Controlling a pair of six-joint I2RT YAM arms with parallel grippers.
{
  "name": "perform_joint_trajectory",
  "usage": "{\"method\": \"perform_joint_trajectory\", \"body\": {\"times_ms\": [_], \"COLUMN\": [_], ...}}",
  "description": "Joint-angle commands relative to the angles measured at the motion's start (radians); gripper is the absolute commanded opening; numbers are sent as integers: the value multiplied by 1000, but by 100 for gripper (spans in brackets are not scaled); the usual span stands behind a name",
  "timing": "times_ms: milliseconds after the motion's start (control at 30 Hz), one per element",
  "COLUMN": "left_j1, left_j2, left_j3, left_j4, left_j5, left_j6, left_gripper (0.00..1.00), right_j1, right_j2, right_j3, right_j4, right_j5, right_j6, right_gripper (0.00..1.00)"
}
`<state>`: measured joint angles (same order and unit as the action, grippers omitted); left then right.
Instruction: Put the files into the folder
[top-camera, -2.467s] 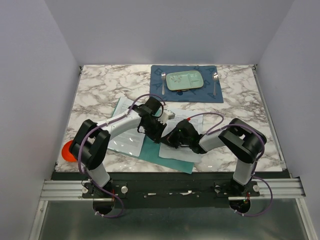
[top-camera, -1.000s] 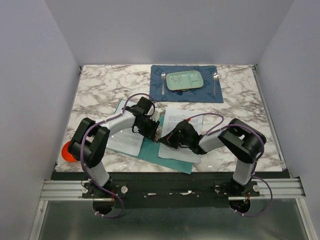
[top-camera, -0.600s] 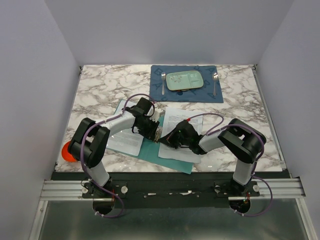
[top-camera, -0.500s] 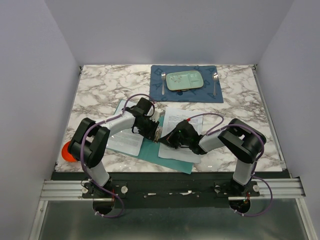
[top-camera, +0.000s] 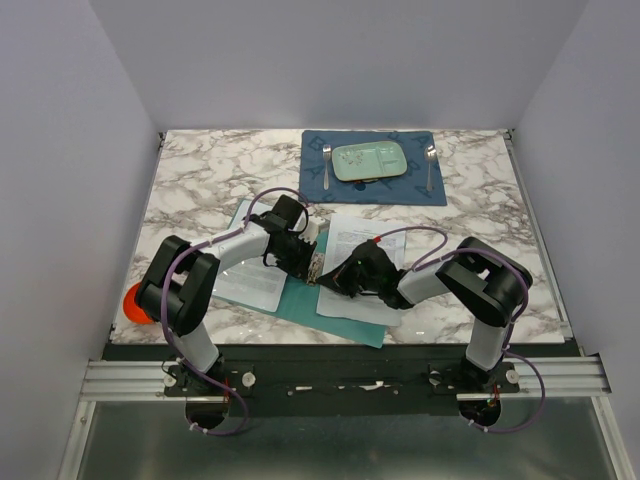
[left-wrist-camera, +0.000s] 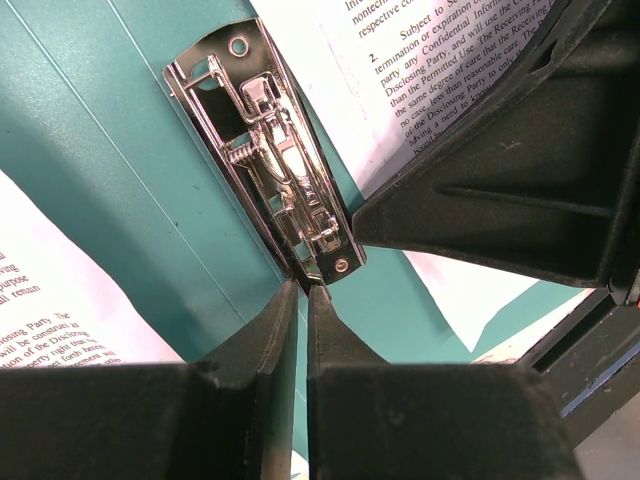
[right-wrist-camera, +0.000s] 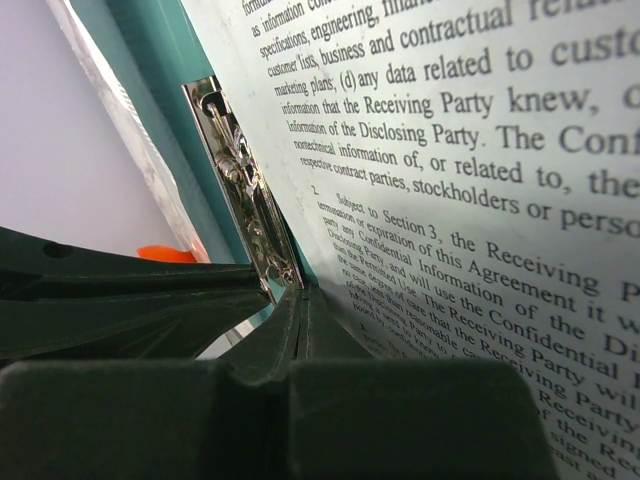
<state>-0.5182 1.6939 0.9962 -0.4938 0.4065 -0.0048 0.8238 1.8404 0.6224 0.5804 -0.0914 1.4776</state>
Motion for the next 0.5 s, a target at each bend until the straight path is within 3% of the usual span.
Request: {"method": "perform_joint_trajectory", "body": {"times_ms": [0, 467], "left_j1": [7, -8], "left_j2": [43, 88], "left_j3": [-37, -30], "left_j4": [-3, -5], "left_j5": [-47, -95], "left_j6": [23, 16], "left_gripper": [11, 8], "right_j1": [8, 8], "right_j2": [88, 97], "right_j3": [-56, -15], "right_j4": [-317, -343], "right_j5": [85, 85], "right_j6": [-46, -54], "right_gripper": [0, 0]}}
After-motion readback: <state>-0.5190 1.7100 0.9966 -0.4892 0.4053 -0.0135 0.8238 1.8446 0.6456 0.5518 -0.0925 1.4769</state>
